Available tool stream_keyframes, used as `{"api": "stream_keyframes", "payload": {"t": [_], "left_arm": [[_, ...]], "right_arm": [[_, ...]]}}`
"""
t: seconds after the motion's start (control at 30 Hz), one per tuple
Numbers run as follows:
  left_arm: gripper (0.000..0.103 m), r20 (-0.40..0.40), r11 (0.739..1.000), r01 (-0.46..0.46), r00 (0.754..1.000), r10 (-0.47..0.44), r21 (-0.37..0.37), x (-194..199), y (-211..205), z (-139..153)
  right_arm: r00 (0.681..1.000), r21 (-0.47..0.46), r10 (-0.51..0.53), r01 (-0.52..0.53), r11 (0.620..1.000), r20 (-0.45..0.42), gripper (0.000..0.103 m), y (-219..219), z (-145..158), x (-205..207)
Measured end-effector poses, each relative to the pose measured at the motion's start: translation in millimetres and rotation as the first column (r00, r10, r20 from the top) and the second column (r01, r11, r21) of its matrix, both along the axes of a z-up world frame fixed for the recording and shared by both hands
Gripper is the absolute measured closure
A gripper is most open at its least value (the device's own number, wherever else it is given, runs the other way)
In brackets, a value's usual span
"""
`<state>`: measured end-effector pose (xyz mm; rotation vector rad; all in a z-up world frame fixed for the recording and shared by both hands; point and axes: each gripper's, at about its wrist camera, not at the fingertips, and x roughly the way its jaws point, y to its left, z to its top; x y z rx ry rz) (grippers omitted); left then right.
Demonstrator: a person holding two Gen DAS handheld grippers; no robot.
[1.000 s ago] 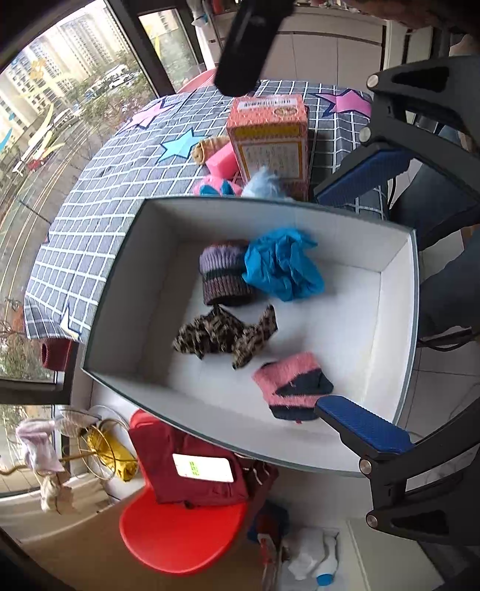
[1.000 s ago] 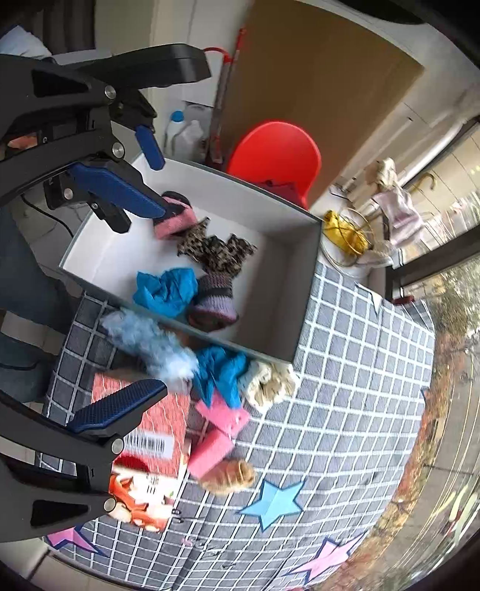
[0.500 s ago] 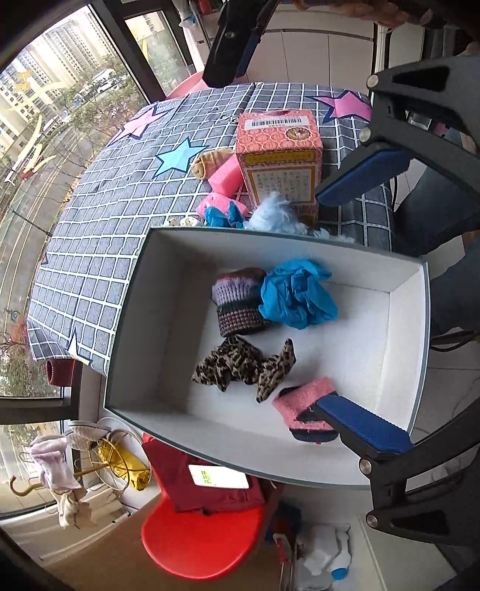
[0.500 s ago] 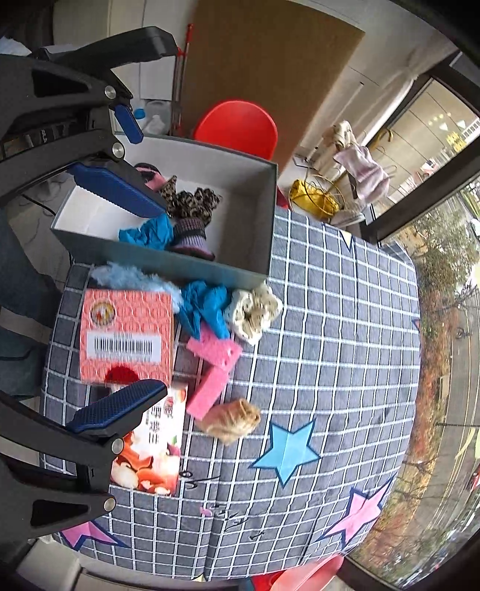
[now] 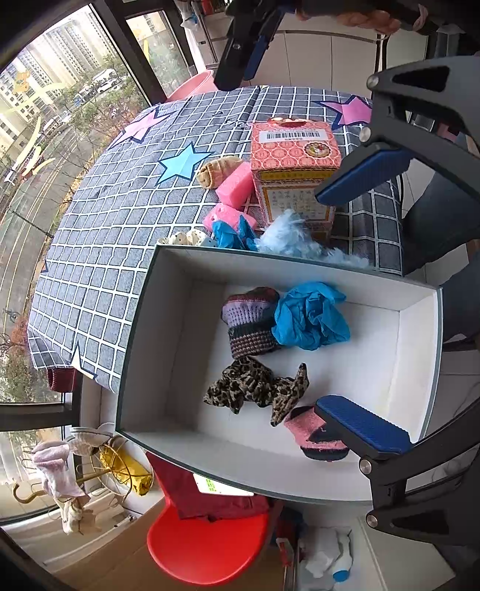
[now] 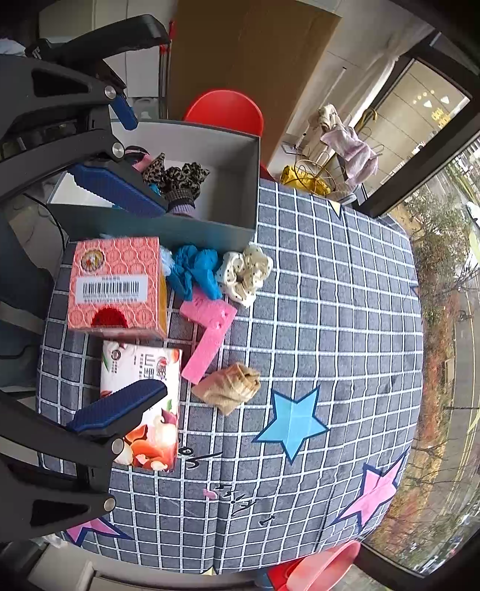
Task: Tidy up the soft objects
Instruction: 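Reach left tool toward the polka-dot scrunchie while right tool reaches the beige sock, then grasp the white polka-dot scrunchie with left tool while right tool grasps the beige sock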
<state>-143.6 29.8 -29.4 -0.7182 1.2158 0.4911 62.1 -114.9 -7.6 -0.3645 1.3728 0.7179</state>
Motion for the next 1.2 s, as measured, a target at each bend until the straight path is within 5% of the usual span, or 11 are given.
{"api": "stream_keyframes", "payload": {"t": [0.3,0.53,0.73,0.93,1.2], "left_arm": [[0.0,-0.009,1.0,0.027,1.0,-0.027,0.014,24,1,5],[0.0,-0.028,0.997,0.075,0.997,-0.074,0.036,54,-1,9],[0.0,-0.066,0.984,0.144,0.988,-0.138,0.101,110,10,13],[0.0,-0.179,0.936,0.323,0.938,-0.297,0.137,199,20,-18],[0.007,-0.371,0.906,0.424,0.844,-0.388,0.016,261,39,-99]], "right_arm": [[0.997,-0.049,-0.071,0.071,0.996,-0.009,0.013,-24,-20,43],[0.995,-0.125,-0.089,0.083,0.989,-0.046,0.013,-32,-62,73],[0.994,-0.157,-0.086,0.074,0.985,-0.074,0.013,-25,-96,96],[0.99,-0.179,-0.077,0.056,0.982,-0.114,0.013,-8,-129,114],[0.987,-0.183,-0.028,-0.001,0.983,-0.161,0.013,-1,-162,121]]}}
